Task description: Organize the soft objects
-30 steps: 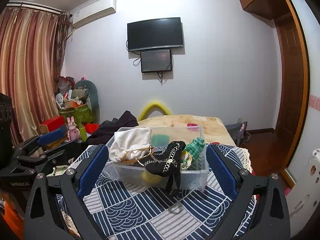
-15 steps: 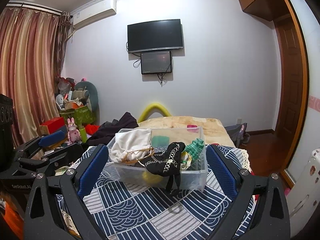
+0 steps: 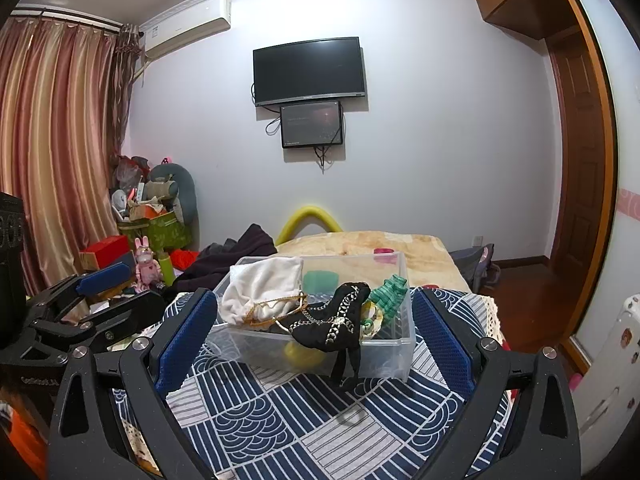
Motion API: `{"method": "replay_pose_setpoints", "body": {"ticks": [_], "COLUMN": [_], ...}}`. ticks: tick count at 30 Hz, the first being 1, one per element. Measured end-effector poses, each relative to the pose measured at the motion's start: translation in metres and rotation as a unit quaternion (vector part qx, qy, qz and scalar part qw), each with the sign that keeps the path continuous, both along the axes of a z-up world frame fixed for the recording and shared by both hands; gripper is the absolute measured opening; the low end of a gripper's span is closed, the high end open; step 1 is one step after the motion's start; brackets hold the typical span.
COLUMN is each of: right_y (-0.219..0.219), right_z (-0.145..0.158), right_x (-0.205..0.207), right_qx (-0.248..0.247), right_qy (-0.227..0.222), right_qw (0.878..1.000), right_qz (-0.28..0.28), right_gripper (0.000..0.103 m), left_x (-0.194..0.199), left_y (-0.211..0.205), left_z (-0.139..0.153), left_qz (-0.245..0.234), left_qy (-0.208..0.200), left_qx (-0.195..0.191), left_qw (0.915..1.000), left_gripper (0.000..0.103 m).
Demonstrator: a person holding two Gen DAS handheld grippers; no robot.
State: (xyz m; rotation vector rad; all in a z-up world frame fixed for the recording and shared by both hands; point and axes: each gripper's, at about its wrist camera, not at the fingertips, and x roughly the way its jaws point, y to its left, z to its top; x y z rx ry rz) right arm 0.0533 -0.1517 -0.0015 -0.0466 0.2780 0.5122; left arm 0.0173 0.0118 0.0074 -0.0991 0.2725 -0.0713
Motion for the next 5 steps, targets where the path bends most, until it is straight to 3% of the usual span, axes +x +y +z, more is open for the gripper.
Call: {"method": "replay_pose_setpoints", "body": {"ticks": [5], "right_y": [-0.0002], "right_z": [-0.0004], "right_x": [0.0002], "right_qx": [0.0], "right_qy": [-0.001], "right_qw": [1.0], "right_qz": [0.0], "right_gripper": [0.098], "left_x": [-0.0004], "left_y": [0.0004], "left_z": [0.0008], "left_qz": [-0.001], "left_qy": [0.002], "left_qx": [-0.007], "left_qw": [1.0], "left_gripper": [0.103]}}
